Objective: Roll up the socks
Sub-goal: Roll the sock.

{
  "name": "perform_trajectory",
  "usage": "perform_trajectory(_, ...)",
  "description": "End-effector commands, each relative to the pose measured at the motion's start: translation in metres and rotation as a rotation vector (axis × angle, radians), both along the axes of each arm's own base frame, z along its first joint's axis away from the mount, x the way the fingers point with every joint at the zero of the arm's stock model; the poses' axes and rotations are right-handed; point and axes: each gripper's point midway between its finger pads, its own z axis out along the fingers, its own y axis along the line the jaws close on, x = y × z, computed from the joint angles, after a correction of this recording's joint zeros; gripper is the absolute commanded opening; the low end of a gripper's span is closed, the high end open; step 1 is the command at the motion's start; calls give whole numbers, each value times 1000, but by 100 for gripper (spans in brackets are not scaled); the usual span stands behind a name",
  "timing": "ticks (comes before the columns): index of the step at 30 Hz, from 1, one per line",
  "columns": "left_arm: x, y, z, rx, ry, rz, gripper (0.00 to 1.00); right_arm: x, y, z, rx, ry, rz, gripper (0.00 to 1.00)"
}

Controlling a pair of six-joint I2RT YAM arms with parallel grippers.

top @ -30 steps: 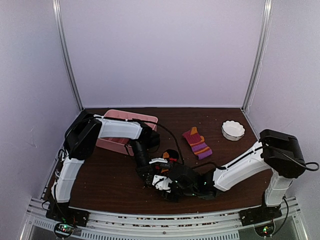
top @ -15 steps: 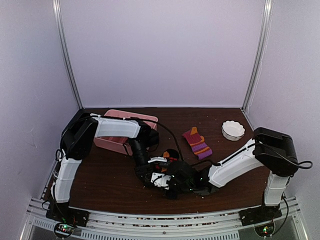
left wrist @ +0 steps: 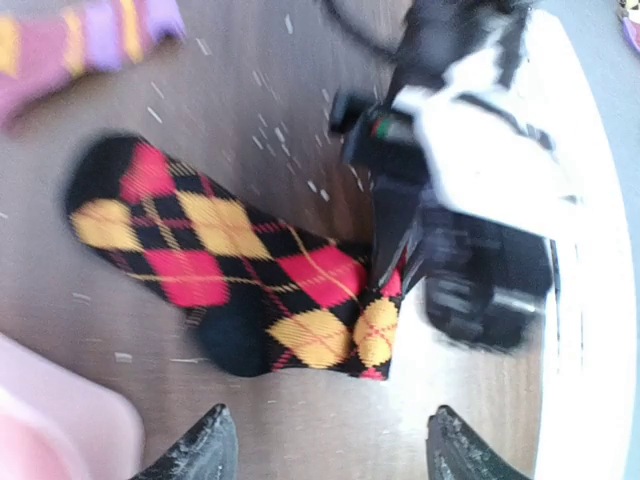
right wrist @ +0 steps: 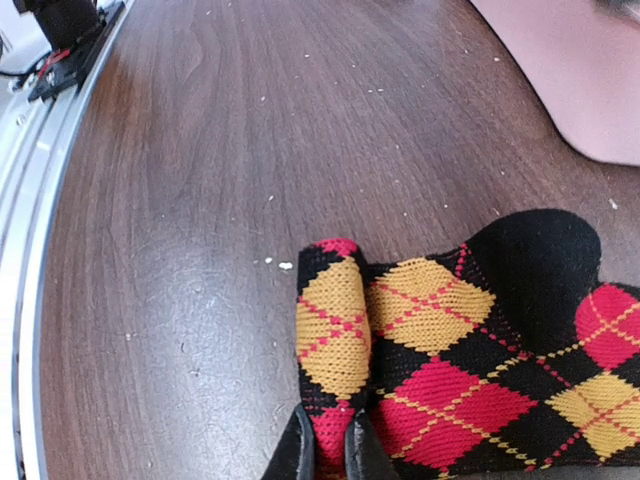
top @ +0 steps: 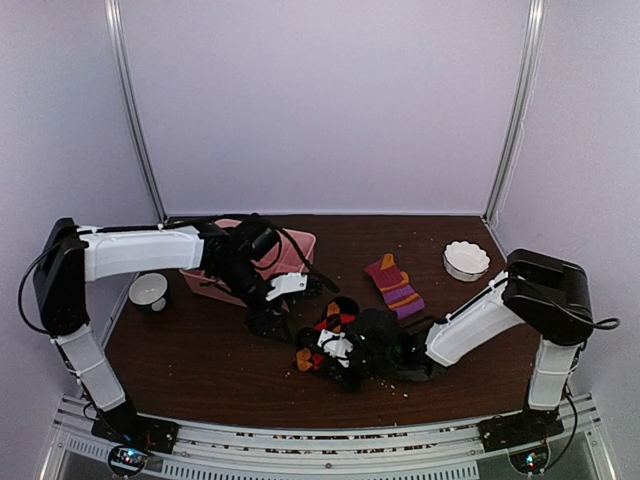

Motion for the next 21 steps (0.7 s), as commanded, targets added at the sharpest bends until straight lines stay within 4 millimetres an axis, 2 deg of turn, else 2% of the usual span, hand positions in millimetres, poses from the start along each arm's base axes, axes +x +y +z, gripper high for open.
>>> perform_trajectory(1, 12, -5, 25, -144, -197, -1, 69, -20, -54, -73, -237, 281, -62, 0)
perform_trajectory(3, 2, -4, 22, -165, -195, -40, 68, -18, -57, -78, -251, 335, -85, 0)
perform_trajectory(8, -30, 0, -10, -136, -130, -182, 55, -16, -69, -93, -282, 469, -151, 0)
perform_trajectory(11, -36, 0, -19, -129, -159, -214, 55, -20, -71, -99, -283, 551, -167, 0)
perform_trajectory(16, -38, -7, -31, -92, -285, -247, 55, -28, -74, -111, -313, 663, -181, 0)
perform_trajectory(21, -22, -19, -38, -67, -371, -226, 55, -31, -79, -121, -352, 721, -198, 0)
